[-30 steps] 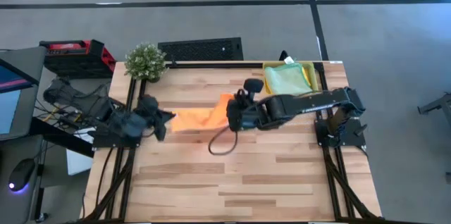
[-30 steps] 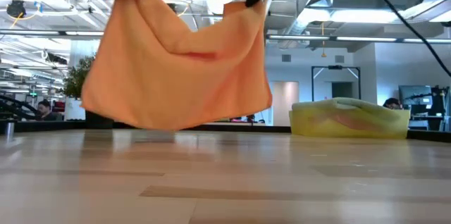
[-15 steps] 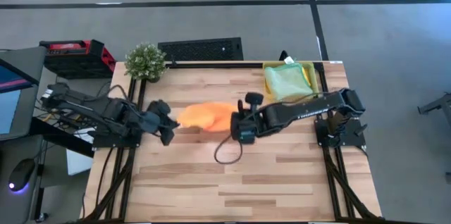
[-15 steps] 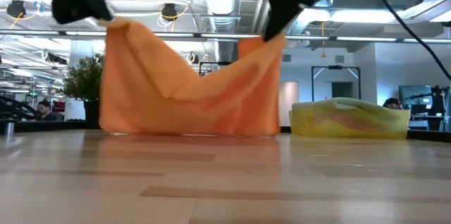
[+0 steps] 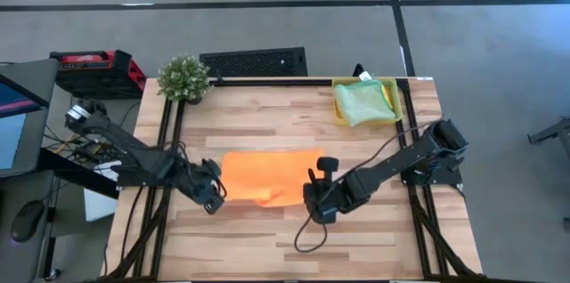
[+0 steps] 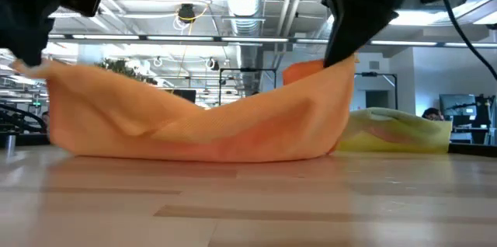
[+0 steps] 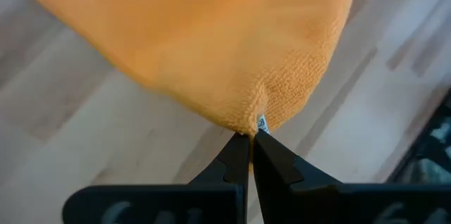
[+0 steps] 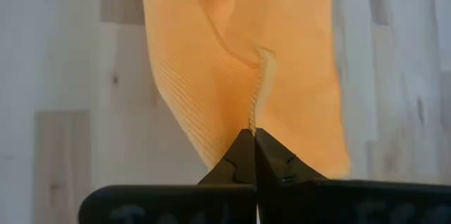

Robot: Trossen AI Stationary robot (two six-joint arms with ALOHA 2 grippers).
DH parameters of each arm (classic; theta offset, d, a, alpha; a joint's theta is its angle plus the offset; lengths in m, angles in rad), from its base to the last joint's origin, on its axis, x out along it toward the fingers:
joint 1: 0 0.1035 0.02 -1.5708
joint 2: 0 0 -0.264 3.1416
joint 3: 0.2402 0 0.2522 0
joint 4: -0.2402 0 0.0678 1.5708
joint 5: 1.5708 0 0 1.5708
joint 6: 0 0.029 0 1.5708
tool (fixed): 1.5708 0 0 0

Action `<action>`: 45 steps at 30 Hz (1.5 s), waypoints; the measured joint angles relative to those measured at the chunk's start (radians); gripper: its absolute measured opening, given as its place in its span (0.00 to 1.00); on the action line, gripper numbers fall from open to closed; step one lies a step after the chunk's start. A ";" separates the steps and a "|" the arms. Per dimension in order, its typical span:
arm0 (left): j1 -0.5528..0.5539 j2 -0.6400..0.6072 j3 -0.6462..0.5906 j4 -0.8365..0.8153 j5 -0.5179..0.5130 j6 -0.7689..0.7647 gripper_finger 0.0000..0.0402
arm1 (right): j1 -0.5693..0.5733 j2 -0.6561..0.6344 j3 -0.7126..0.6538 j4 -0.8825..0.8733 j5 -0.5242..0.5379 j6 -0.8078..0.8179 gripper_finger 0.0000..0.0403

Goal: Fold microfiber towels
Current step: Fold the orange towel

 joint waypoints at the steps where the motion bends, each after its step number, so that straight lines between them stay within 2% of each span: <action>1: -0.007 0.020 0.000 0.003 0.002 -0.013 0.00 | 0.005 0.000 -0.009 0.018 0.000 0.000 0.01; 5: 0.001 0.086 0.000 0.001 0.000 -0.026 0.00 | -0.006 0.000 -0.028 0.034 0.013 0.033 0.01; 12: 0.089 0.152 0.000 -0.009 -0.052 0.028 0.00 | -0.081 0.000 -0.094 0.055 0.059 0.101 0.01; 17: 0.158 0.155 0.000 -0.017 -0.118 0.058 0.00 | -0.127 0.000 -0.117 0.101 0.123 0.104 0.01; 24: 0.239 0.155 0.000 -0.080 -0.184 0.067 0.00 | -0.199 0.000 -0.151 0.143 0.125 0.104 0.01; 32: 0.268 0.155 0.000 -0.084 -0.206 0.185 0.00 | -0.226 0.000 -0.161 0.176 0.101 0.061 0.01; 35: 0.279 0.155 0.000 -0.088 -0.206 0.190 0.05 | -0.226 0.000 -0.161 0.193 0.098 0.051 0.01; 45: 0.334 0.155 0.000 -0.091 -0.244 0.236 0.32 | -0.226 0.000 -0.161 0.197 0.098 0.033 0.01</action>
